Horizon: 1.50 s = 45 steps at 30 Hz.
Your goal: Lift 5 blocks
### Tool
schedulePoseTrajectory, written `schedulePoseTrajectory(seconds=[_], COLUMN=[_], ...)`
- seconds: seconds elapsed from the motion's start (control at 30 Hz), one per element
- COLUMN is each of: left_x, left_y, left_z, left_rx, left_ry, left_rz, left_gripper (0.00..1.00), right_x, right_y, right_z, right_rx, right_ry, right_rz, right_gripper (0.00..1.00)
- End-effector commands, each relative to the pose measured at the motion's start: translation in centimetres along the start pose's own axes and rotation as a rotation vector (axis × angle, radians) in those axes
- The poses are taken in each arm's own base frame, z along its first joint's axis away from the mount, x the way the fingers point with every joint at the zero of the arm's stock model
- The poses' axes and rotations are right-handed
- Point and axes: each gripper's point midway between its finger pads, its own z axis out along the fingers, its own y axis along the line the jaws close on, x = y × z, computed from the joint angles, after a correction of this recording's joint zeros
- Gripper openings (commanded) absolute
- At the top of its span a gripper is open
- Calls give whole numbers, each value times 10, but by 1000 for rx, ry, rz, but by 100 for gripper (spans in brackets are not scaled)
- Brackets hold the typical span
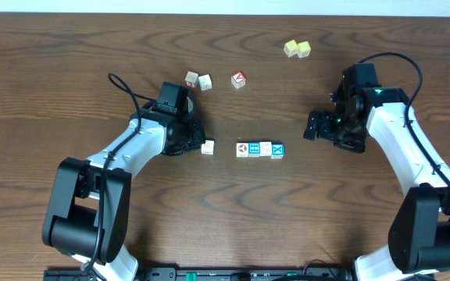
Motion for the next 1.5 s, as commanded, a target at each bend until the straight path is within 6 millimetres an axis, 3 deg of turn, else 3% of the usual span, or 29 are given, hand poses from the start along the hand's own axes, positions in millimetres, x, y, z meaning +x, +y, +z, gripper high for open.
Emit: schedulePoseTrajectory(seconds=[0.0, 0.37, 1.13, 1.47], left_x=[9, 25, 9, 22], left_y=[4, -10, -29, -43], left_z=[4, 7, 10, 14], left_rx=[-9, 11, 63, 70], left_ry=[32, 81, 1, 23], left_rz=[12, 25, 79, 124], left_gripper=[7, 7, 7, 7], right_x=[4, 3, 2, 2], right_y=[-2, -2, -1, -1], right_z=[3, 3, 3, 3], right_rx=[15, 14, 13, 13], right_ry=[15, 13, 9, 9], right_rz=[8, 8, 7, 7], right_gripper=[94, 94, 94, 94])
